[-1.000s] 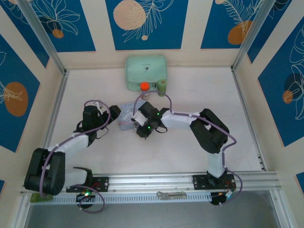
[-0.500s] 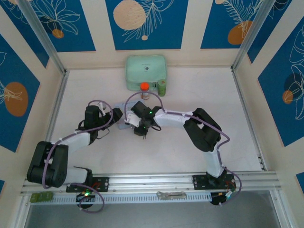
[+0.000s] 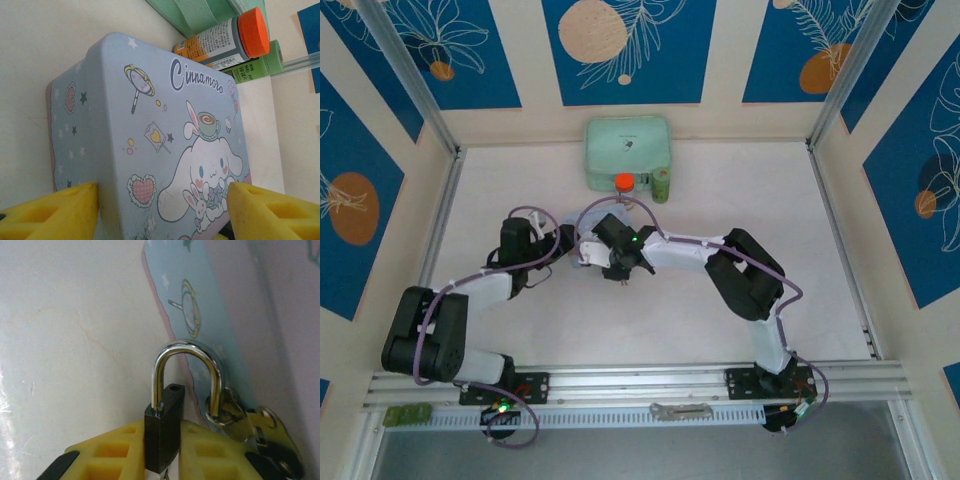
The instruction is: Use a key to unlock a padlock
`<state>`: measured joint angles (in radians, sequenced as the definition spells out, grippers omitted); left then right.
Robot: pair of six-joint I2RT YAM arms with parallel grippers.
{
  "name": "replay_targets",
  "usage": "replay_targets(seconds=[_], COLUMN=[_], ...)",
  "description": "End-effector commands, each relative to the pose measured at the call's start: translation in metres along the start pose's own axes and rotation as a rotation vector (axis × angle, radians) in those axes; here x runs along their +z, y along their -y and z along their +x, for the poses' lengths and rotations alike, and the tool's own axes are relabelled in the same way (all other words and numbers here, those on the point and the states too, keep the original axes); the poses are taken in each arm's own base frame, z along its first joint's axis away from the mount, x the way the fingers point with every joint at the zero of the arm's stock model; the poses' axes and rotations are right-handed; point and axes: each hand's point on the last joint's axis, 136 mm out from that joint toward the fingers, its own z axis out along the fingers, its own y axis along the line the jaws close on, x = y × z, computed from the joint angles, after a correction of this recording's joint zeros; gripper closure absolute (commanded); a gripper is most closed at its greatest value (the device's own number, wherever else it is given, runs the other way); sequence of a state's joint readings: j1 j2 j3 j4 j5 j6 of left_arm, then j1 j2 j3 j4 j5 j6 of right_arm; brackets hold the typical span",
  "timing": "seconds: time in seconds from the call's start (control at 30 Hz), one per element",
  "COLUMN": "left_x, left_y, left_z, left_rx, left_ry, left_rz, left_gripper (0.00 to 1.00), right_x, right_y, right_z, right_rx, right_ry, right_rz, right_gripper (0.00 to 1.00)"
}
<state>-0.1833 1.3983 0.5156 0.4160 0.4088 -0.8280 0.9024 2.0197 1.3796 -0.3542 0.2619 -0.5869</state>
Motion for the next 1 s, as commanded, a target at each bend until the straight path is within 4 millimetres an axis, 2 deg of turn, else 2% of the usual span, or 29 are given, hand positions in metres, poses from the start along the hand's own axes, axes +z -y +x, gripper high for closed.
replay_targets(seconds=[0.0,0.17,0.4,0.77,0.97], left_x=[0.0,-0.005,-0.011,-0.013,-0.028], left_y=[0.013,0.013,0.006,0.0,-0.011], left_z=[-0.002,-0.003,-0.008,-0.01,-0.02], left_rx=[0.022,0.022,0.011,-0.019,-0.039], left_ry=[-0.03,-0.021,0.015,0.031,0.108], left_rz=[0.048,0.036,-0.007,-0.033,-0.094], left_gripper=[0.34,0.33,0.25,0.22,0.18], right_x=[-0.005,-0.008,-0.032,-0.045,-0.073], right_y=[0.006,0.008,0.004,0.002,0.007], right_z=[-0.02,-0.024,-0.035,-0.036,-0.026], right_rx=[-0.078,-0.056,0.052,0.089,0.273], right_ry=[0.07,0.109,0.224,0.286,0.317], right_rz=[0.033,0.031,-0.026,-0.047,-0.065], right_gripper=[1.0,1.0,1.0,1.0,1.0])
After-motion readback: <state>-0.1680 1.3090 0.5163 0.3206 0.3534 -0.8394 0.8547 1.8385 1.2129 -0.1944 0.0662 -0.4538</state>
